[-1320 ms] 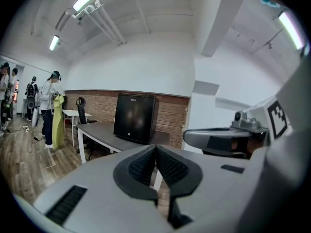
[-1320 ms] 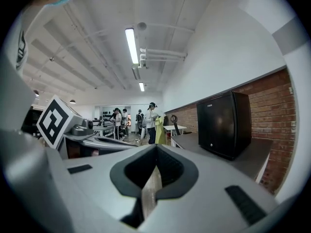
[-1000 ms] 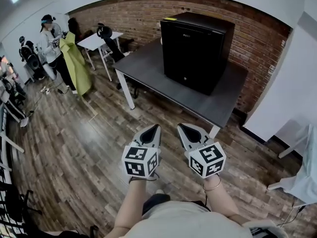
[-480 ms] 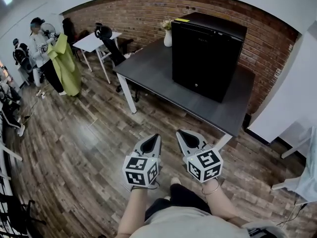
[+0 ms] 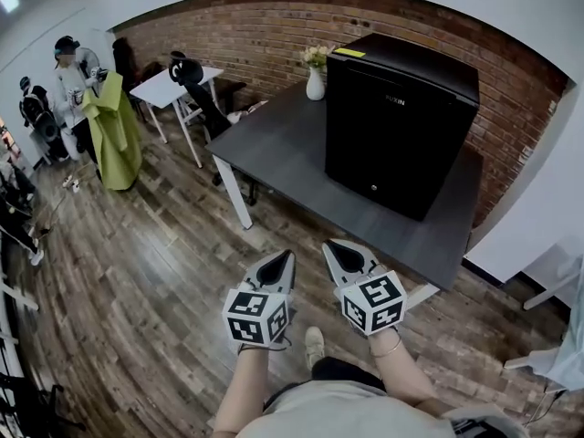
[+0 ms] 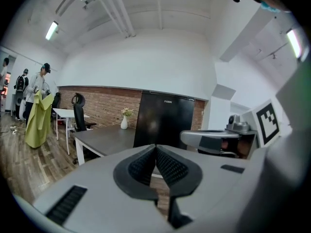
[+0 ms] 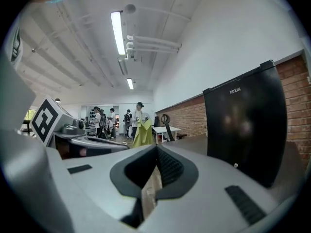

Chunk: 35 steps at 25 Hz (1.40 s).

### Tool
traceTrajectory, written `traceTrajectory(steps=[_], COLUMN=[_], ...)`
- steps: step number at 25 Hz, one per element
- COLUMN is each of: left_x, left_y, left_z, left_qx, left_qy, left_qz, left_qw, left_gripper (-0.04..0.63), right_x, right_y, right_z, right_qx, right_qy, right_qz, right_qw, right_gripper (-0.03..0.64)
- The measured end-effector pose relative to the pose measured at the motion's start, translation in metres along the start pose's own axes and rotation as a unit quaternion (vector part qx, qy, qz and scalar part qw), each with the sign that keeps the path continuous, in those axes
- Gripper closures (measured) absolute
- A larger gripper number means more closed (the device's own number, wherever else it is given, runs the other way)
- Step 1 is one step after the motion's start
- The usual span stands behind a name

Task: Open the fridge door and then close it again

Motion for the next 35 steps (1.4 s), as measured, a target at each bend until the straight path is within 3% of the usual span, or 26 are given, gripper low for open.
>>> traceTrajectory(steps=[7,13,22,35], left_x=[0.107,0.181,0.251,0.363], left_y=[-0.051,-0.059,-0.084,-0.129], left_z=[-0.026,-0.027,-0.013,-0.029], left_qx=[0.012,0.019,0.005,0.008], left_qy=[0.008,0.004,-0.026,-0.048], left_qz=[0.031,0.061,0.106,0.250], left_qw=[0.9994,0.9979,0.9940,0.9670], left_gripper=[0.589,0.589,0.589,0.589], right_x=[0.080,0.111,0.142,0.190], right_y=[0.072,0.134,0.171,0.214], right_z=[-0.017,-0.019,-0.003,-0.014], right_qx=[-0.016,-0.014,-0.012,-0.036], right_qy=[0.025,0.036,0.014,0.040], right_qz=[0.029,0.066,0.104,0.252], right_qw=[0.999,0.997,0.994,0.966], right_gripper=[0.618,0.618,0.618,0.618])
Point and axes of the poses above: the fingertips, and each gripper's own axes: x forward along the fingers, y to its right, z out of its underside, the point moved 9 cm from there along -x, backward along the fingers, and after that the axes turned 15 degrees about y, right-handed, at the moved point
